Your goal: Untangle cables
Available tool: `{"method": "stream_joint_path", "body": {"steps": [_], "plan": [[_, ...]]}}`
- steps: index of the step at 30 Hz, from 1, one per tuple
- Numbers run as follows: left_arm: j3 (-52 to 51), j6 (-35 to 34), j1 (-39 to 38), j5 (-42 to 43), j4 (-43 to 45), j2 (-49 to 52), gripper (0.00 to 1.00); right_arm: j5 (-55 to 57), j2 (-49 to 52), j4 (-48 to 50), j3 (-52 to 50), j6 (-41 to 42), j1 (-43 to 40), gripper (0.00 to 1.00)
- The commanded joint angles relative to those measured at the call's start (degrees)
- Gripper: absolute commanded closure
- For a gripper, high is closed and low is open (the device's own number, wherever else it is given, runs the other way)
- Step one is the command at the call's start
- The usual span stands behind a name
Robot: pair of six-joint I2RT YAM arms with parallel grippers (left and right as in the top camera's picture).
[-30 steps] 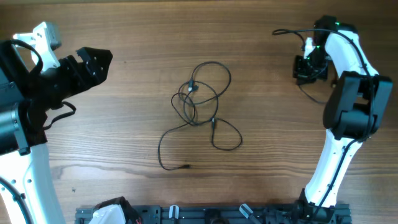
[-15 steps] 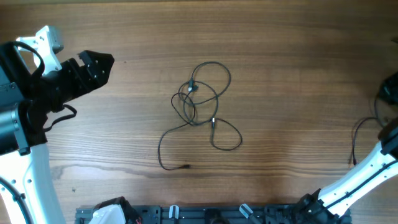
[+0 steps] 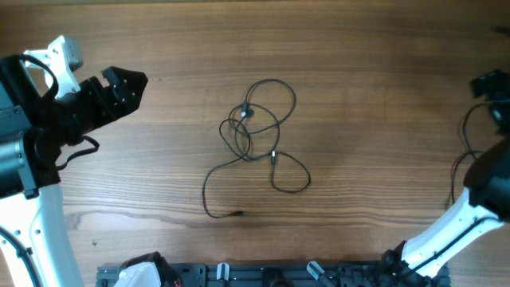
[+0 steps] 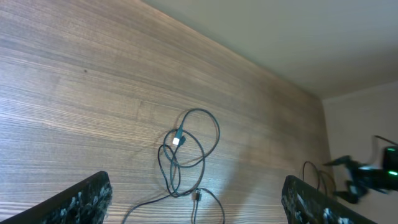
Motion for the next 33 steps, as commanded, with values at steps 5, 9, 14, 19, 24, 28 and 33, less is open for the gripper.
{"method": "stream_joint_path", "body": {"steps": [5, 9, 14, 19, 24, 28, 33], "plan": [[0.2, 4.6, -0.1, -0.4, -0.5, 0.2, 0.08, -31.0, -5.8, -1.5, 0.7, -26.6, 5.3, 0.00], [0.2, 6.9, -0.1, -0.4, -0.5, 0.2, 0.07, -31.8, -5.8, -6.9, 0.7, -43.7, 16.5, 0.00], [0.2, 7.4, -0.1, -3.7, -0.5, 0.2, 0.04, -31.8, -5.7, -13.1, 0.7, -58.7, 34.4, 0.00], [0.2, 7.6, -0.1, -7.3, -0.2, 0.2, 0.03, -31.8, -5.7, -7.4, -4.6, -63.7, 49.6, 0.08], [0.2, 7.0, -0.1, -19.8, 0.3, 1.7, 0.10, -29.2, -5.7, 11.8, -18.9, -52.5, 60.6, 0.29], [0.2, 7.1, -0.1, -19.8, -0.1, 3.2, 0.09, -29.2, -5.7, 16.4, -23.5, -52.3, 64.5, 0.33], [0.2, 7.1, -0.1, -19.7, -1.2, 4.8, 0.09, -29.2, -5.7, 22.9, -27.6, -52.3, 69.2, 0.36]]}}
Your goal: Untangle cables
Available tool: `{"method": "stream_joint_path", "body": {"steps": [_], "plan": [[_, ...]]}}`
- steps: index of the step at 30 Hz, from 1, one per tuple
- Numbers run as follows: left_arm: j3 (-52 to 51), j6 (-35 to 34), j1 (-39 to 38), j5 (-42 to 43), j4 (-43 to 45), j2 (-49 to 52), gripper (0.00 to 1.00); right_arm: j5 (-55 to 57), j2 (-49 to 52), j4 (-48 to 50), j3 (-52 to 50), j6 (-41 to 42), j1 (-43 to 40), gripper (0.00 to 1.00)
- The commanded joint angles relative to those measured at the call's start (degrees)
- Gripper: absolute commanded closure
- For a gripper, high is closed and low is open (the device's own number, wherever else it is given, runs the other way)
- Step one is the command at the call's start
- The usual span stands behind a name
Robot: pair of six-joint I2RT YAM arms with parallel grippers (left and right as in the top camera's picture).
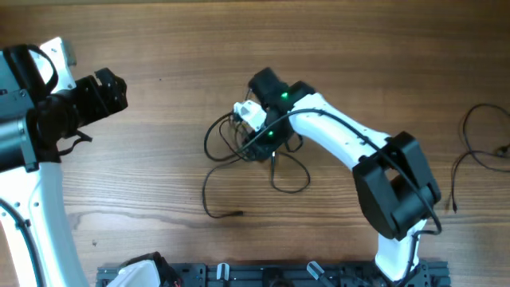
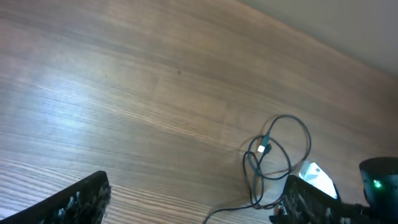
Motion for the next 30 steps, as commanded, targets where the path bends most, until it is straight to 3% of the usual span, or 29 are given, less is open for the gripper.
{"method": "stream_joint_path", "body": {"steps": [1, 3, 9, 13, 20, 22, 23, 24, 26, 27, 30], "plan": [[0.2, 0.4, -0.1, -0.7, -0.3, 0.4, 0.09, -0.3, 0.1, 2.9, -1.2, 0.8, 1.9, 0.37], [0.2, 0.4, -0.1, -0.7, -0.3, 0.4, 0.09, -0.3, 0.1, 4.5, -1.3, 2.8, 2.6, 0.49], [0.2, 0.4, -0.1, -0.7, -0.5, 0.4, 0.09, -0.1, 0.6, 11.9, -3.0, 5.8, 3.6, 0.51], [0.2, 0.4, -0.1, 0.6, -0.6, 0.4, 0.09, -0.1, 3.7, 12.9, -3.1, 7.5, 3.6, 0.60], [0.2, 0.4, -0.1, 0.9, -0.7, 0.4, 0.09, -0.3, 5.5, 16.0, -3.1, 11.5, 3.6, 0.66], [0.2, 0.4, -0.1, 0.9, -0.7, 0.4, 0.09, -0.3, 6.1, 17.6, -3.1, 13.5, 3.7, 0.74], [0.2, 0.4, -0.1, 0.9, -0.7, 0.4, 0.09, -0.3, 6.6, 18.6, -3.1, 14.9, 3.7, 0.75], [0.2, 0.4, -0.1, 0.9, -0.7, 0.4, 0.09, -0.3, 7.3, 19.4, -3.1, 16.3, 3.6, 0.56], [0.2, 0.4, -0.1, 0.9, -0.7, 0.4, 0.09, -0.3, 7.9, 19.5, -3.1, 16.7, 3.6, 0.55], [0.2, 0.4, -0.1, 0.9, -0.7, 0.4, 0.08, -0.3, 7.9, 19.3, -3.1, 16.7, 3.6, 0.69], [0.2, 0.4, -0.1, 0.9, -0.7, 0.4, 0.09, -0.3, 7.8, 18.2, -3.1, 17.6, 3.6, 0.96]]}}
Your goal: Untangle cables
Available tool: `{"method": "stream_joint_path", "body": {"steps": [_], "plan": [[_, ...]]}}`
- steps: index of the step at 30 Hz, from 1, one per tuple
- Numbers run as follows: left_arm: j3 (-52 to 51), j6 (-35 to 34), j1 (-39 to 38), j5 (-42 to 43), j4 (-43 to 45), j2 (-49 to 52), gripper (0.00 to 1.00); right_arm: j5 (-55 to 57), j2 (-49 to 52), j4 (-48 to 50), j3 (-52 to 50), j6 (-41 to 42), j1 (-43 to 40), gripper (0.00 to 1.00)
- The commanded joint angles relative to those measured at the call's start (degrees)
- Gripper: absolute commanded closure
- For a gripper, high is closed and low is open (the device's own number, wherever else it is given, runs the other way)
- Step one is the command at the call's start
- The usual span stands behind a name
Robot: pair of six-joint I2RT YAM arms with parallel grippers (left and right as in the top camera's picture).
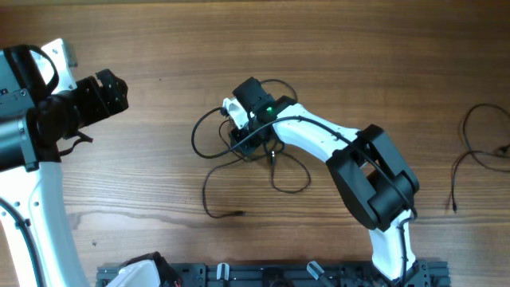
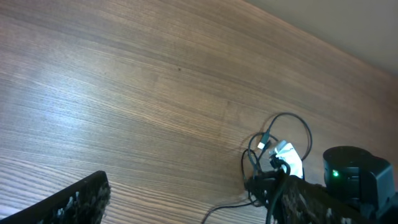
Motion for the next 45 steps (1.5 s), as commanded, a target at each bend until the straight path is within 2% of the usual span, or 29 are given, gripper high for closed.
{"method": "stream_joint_path", "body": {"steps": [1, 5, 9, 13, 14, 18, 20, 22, 26, 28, 29, 30, 33, 35, 38, 40, 43, 45], "plan": [[0.2, 0.4, -0.1, 0.8, 0.0, 0.3, 0.09, -0.1, 1.5, -1.6, -0.7, 2.1, 0.4, 0.96], [0.2, 0.4, -0.1, 0.8, 0.0, 0.3, 0.09, 6.6, -5.2, -12.1, 4.0, 1.9, -0.9, 0.96], [0.2, 0.4, -0.1, 0.7, -0.2, 0.3, 0.08, 15.6, -20.2, -17.5, 11.0, 0.0, -3.0, 0.96], [0.2, 0.4, -0.1, 0.8, -0.2, 0.3, 0.08, 25.4, -33.8, -17.3, 13.7, 0.1, -6.1, 0.96], [0.2, 0.4, -0.1, 0.7, -0.2, 0.3, 0.08, 35.9, -40.1, -16.4, 13.7, 0.1, -9.1, 0.96], [0.2, 0.4, -0.1, 0.7, -0.4, 0.3, 0.08, 55.0, -46.3, -11.5, 13.7, 0.0, -16.1, 0.96], [0.2, 0.4, -0.1, 0.7, -0.5, 0.3, 0.08, 58.0, -47.4, -6.8, 13.7, -3.5, -22.5, 0.96], [0.2, 0.4, -0.1, 0.7, -0.5, 0.3, 0.08, 58.0, -46.9, -2.6, 13.7, -6.1, -30.7, 0.96], [0.2, 0.5, -0.1, 0.7, -1.6, 0.3, 0.08, 51.8, -43.0, -1.0, 13.7, -3.2, -47.6, 0.96], [0.2, 0.4, -0.1, 0.7, -1.7, 0.3, 0.08, 37.4, -40.2, -4.7, 13.7, 2.0, -54.9, 0.96], [0.2, 0.4, -0.1, 0.7, -1.7, 0.3, 0.08, 23.3, -37.8, -7.5, 13.7, 5.0, -58.3, 0.96], [0.2, 0.4, -0.1, 0.7, -1.9, 0.3, 0.08, 15.4, -36.3, -8.7, 13.7, 5.0, -59.3, 0.96], [0.2, 0.4, -0.1, 0.7, -2.6, 0.3, 0.08, -5.2, -28.9, -14.3, 13.6, 4.5, -58.7, 0.96], [0.2, 0.4, -0.1, 0.7, -2.8, 0.3, 0.08, -12.3, -24.0, -21.9, 13.6, 2.3, -56.2, 0.96], [0.2, 0.4, -0.1, 0.7, -2.8, 0.3, 0.08, -11.6, -16.7, -36.2, 13.4, -1.4, -50.1, 0.96], [0.2, 0.4, -0.1, 0.7, -2.8, 0.3, 0.08, -5.3, -13.2, -40.6, 13.2, -1.4, -46.8, 0.96], [0.2, 0.4, -0.1, 0.7, -3.5, 0.3, 0.08, 16.5, -9.1, -39.3, 12.8, -1.4, -43.6, 0.95], [0.2, 0.4, -0.1, 0.8, -4.1, 0.3, 0.08, 23.5, -7.6, -37.0, 12.7, -1.4, -43.5, 0.92]]}}
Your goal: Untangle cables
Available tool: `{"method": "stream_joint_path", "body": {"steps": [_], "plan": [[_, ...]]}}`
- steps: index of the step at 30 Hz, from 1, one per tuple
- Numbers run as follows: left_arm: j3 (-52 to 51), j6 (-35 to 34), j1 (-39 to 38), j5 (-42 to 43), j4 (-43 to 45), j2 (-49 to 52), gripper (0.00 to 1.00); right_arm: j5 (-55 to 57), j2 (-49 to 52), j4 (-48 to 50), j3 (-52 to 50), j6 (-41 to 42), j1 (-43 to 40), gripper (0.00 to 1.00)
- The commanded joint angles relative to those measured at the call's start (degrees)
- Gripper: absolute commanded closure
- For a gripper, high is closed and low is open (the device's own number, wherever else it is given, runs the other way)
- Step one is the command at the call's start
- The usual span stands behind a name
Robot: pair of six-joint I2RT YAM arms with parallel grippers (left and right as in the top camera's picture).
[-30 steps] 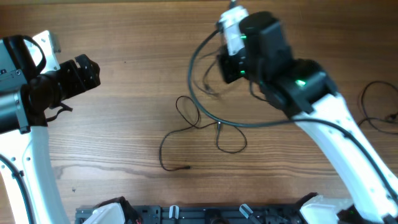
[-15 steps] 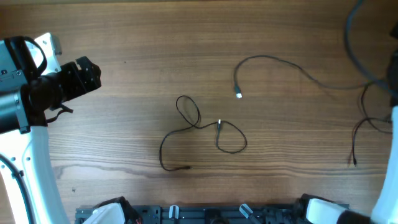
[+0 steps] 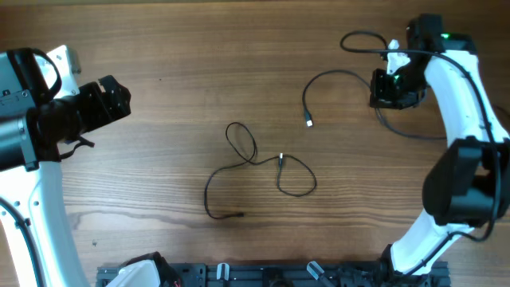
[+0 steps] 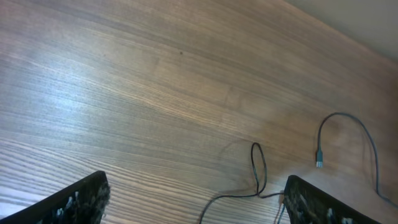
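A thin black cable (image 3: 256, 163) lies spread on the middle of the wooden table (image 3: 159, 48), with a small loop (image 4: 258, 169) at its left and a plug at each end. A second black cable (image 3: 331, 76) arcs from its free plug (image 3: 309, 122) up to my right gripper (image 3: 389, 89), which is shut on it at the far right; more of it loops behind the gripper. The two cables lie apart. My left gripper (image 4: 196, 190) hangs open over the table's left side, well away from both.
A dark rack (image 3: 271, 275) runs along the table's front edge. My right arm (image 3: 462, 119) stretches along the right side, from the front edge to the back corner. A further arc of cable (image 3: 410, 133) lies beside it.
My right gripper was on the tangle at the table's middle; it is now at the far right with one cable pulled away. The other cable lies loose in the middle. My left arm kept still.
First both cables lay knotted together in the middle, with my right arm off at the right edge. Then my right gripper was on the knot, then on its left part with the knot shifted left. Now the cables lie apart.
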Motion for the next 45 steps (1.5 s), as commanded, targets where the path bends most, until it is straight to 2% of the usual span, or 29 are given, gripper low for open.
{"method": "stream_joint_path", "body": {"steps": [1, 3, 4, 6, 10, 13, 16, 21, 22, 25, 26, 32, 35, 38, 40, 45], "plan": [[0.2, 0.4, -0.1, 0.8, -0.6, 0.2, 0.08, 14.2, 2.8, 3.1, -0.3, -0.9, -0.2, 0.76], [0.2, 0.4, -0.1, 0.8, -0.6, 0.2, 0.08, 14.2, 3.9, 5.9, -0.4, -0.9, -0.2, 0.45], [0.2, 0.4, -0.1, 0.8, -0.7, 0.2, 0.08, 14.2, 4.2, 6.7, -0.4, -0.9, -0.2, 0.25], [0.2, 0.4, -0.1, 1.5, -0.8, 0.2, 0.08, 14.0, 4.5, 7.5, -0.4, -0.9, -0.2, 0.17], [0.2, 0.5, -0.1, 2.7, -0.8, 0.2, 0.08, 14.0, 5.3, 8.8, -0.4, -1.1, -0.2, 0.11], [0.2, 0.5, -0.1, 2.7, -0.9, 0.2, 0.08, 14.0, 8.5, 8.1, -0.4, -1.1, -0.2, 0.11], [0.2, 0.5, -0.1, 2.7, -1.3, 0.2, 0.08, 14.0, 13.0, 7.1, -1.5, -0.7, -0.2, 0.00], [0.2, 0.5, -0.1, 2.7, -1.9, 0.2, 0.08, 14.0, 14.8, 9.7, -6.9, 1.0, -0.2, 0.00], [0.2, 0.5, -0.1, 2.7, -1.9, 0.2, 0.08, 14.0, 14.8, 10.3, -8.0, 1.1, -0.2, 0.12], [0.2, 0.5, -0.1, 2.7, -1.9, 0.2, 0.08, 13.7, 14.8, 11.8, -10.8, 1.1, -0.2, 0.78], [0.2, 0.5, -0.1, 2.7, -1.9, 0.2, 0.08, 13.1, 14.8, 12.3, -11.7, 1.1, -0.2, 0.95], [0.2, 0.5, -0.1, 2.7, -1.9, 0.2, 0.08, 11.2, 14.0, 12.5, -12.0, 4.0, -0.2, 0.96], [0.2, 0.5, -0.1, 2.7, -1.9, 0.2, 0.08, 11.2, 10.2, 8.2, -4.7, 4.4, -0.3, 0.96], [0.2, 0.5, -0.1, 2.7, -1.9, 0.2, 0.08, 11.8, 3.5, 4.6, 11.2, 3.9, -2.6, 0.96], [0.2, 0.5, -0.1, 2.7, -1.9, 0.2, 0.07, 15.5, 0.7, 5.7, 18.2, 7.1, -5.3, 0.96], [0.2, 0.5, -0.1, 2.7, -1.9, 0.2, 0.07, 19.6, -2.0, 13.5, 22.6, 7.2, -15.9, 0.96]]}}
